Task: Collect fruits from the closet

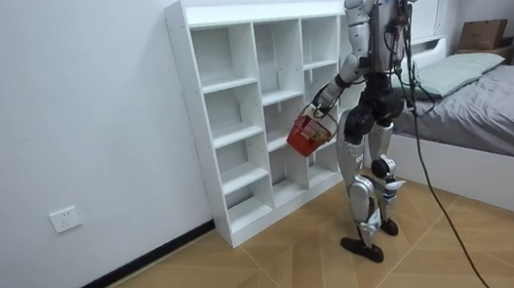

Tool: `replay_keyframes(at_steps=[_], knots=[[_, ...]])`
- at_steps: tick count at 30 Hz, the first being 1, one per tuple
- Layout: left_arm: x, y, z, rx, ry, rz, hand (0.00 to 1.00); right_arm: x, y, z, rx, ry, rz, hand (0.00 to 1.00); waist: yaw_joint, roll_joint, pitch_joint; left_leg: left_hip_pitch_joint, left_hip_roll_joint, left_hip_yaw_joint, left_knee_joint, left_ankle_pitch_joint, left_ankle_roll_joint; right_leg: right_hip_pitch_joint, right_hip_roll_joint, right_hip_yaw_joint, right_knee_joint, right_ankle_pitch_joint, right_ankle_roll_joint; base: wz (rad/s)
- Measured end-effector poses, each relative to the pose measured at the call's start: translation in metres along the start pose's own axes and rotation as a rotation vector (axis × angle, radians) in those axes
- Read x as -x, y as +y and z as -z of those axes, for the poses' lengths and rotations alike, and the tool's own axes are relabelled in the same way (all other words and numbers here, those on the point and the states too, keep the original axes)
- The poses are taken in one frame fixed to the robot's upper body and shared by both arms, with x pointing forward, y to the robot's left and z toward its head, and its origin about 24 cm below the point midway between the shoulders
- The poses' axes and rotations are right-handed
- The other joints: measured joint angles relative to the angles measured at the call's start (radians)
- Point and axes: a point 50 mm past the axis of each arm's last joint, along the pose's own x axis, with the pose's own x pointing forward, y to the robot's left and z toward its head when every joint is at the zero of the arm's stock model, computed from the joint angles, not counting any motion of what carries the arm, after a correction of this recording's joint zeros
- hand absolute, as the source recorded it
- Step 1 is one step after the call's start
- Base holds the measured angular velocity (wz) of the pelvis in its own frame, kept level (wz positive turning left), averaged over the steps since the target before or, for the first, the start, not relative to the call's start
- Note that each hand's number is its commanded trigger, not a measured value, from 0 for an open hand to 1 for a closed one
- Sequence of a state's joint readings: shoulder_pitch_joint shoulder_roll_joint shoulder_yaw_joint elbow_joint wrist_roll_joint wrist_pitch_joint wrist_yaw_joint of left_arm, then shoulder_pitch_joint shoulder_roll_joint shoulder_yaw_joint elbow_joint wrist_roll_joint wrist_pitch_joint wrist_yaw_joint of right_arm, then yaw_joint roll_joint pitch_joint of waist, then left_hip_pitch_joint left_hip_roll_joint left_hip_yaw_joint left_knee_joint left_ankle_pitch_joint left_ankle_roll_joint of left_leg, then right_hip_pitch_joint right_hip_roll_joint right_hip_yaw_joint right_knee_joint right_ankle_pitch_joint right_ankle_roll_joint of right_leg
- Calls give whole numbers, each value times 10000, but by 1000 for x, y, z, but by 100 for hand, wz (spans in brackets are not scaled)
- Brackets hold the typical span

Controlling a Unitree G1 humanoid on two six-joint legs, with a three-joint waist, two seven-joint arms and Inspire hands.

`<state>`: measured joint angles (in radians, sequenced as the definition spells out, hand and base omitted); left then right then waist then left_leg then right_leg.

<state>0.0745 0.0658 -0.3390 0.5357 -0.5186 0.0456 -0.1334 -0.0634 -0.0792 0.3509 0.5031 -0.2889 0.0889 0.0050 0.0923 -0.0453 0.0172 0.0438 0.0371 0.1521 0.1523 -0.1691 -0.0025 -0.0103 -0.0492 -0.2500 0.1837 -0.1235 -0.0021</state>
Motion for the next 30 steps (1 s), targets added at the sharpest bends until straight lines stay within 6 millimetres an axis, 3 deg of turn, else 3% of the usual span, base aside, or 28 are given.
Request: replay_keyframes(at_steps=[9, 30], knots=[[1, -3, 4, -51, 143, 161, 100, -3, 3, 11, 47, 557, -234, 100, -3, -86, -12, -27, 11, 12, 64, 1, -2, -2, -5, -13, 25, -25, -9, 0], [0, -6, 6, -139, 231, 288, 100, -6, 11, 7, 469, 518, -797, 100, 7, -117, 6, -76, 11, -13, 80, 0, -3, -13, 8, -38, 4, -25, -8, 0]])
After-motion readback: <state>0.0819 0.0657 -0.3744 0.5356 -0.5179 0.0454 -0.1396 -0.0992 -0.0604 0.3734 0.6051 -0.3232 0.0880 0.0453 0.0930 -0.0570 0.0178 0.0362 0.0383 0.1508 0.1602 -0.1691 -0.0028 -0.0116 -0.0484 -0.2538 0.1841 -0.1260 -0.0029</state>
